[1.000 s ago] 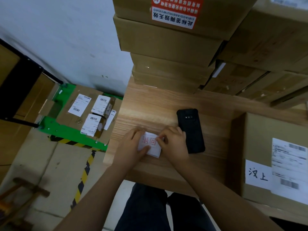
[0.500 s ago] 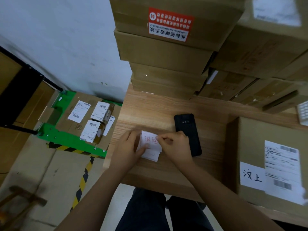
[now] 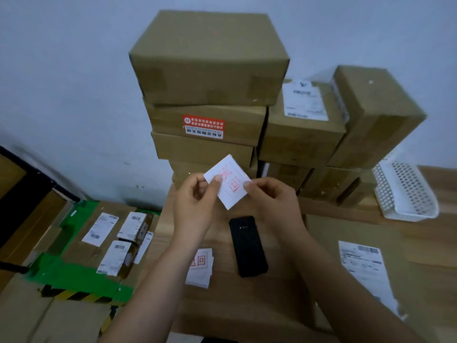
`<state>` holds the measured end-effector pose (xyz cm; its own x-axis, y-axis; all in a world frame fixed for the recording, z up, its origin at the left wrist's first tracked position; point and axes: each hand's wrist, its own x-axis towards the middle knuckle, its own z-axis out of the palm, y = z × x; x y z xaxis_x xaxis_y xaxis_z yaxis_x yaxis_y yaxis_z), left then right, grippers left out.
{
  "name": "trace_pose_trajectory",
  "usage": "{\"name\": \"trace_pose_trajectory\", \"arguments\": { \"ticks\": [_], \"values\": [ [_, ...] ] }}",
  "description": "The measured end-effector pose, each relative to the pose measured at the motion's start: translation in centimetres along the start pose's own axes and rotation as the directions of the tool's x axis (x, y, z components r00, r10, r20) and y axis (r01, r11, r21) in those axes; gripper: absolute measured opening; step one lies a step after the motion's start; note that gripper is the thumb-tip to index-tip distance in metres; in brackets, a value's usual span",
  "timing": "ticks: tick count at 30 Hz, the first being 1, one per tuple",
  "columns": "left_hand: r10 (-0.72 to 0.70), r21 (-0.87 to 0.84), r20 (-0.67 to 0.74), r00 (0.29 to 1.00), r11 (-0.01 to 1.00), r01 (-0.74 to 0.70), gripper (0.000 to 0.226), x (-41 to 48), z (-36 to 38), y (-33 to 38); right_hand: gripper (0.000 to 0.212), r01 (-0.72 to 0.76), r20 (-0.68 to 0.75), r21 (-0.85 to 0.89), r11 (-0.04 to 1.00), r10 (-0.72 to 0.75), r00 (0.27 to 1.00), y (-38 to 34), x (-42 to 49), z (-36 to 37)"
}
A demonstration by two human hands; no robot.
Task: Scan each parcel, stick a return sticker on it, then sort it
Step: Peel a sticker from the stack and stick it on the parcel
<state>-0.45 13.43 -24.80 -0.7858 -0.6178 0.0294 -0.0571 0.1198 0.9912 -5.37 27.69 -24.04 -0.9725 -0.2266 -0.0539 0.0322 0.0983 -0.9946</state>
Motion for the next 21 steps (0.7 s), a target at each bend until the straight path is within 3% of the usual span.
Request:
{"name": "trace_pose_trajectory", "arguments": {
  "ticks": [3, 9, 13, 17, 21],
  "values": [
    [0.045, -0.102, -0.017, 0.999, 0.994, -0.046, 0.017, -0.4, 1.8, 3.7, 0.008, 0.102, 0.016, -0.064, 0.993, -0.101, 0.995, -2.4, 0.1, -2.6],
    [0.145, -0.160, 0.078, 0.986, 0.978, -0.131, 0.011, -2.0, 4.9, 9.5, 0.010, 0.296, 0.033, -0.072, 0.952, -0.295, 0.955, -8.4, 1.0, -6.9],
    [0.213, -0.201, 0.078, 0.974, 0.960, -0.194, 0.014, -2.9, 6.7, 12.4, 0.012, 0.321, 0.052, -0.052, 0.946, -0.318, 0.947, -10.8, 0.9, -9.7],
    [0.264, -0.227, 0.064, 0.962, 0.943, -0.243, 0.012, -3.4, 7.9, 14.4, 0.015, 0.352, 0.143, -0.155, 0.923, -0.332, 0.932, -11.7, 0.9, -11.5],
    [0.299, -0.239, 0.086, 0.950, 0.932, -0.272, 0.012, -4.0, 8.6, 15.4, 0.011, 0.393, 0.131, -0.161, 0.905, -0.375, 0.918, -13.2, 1.0, -12.8]
  ]
}}
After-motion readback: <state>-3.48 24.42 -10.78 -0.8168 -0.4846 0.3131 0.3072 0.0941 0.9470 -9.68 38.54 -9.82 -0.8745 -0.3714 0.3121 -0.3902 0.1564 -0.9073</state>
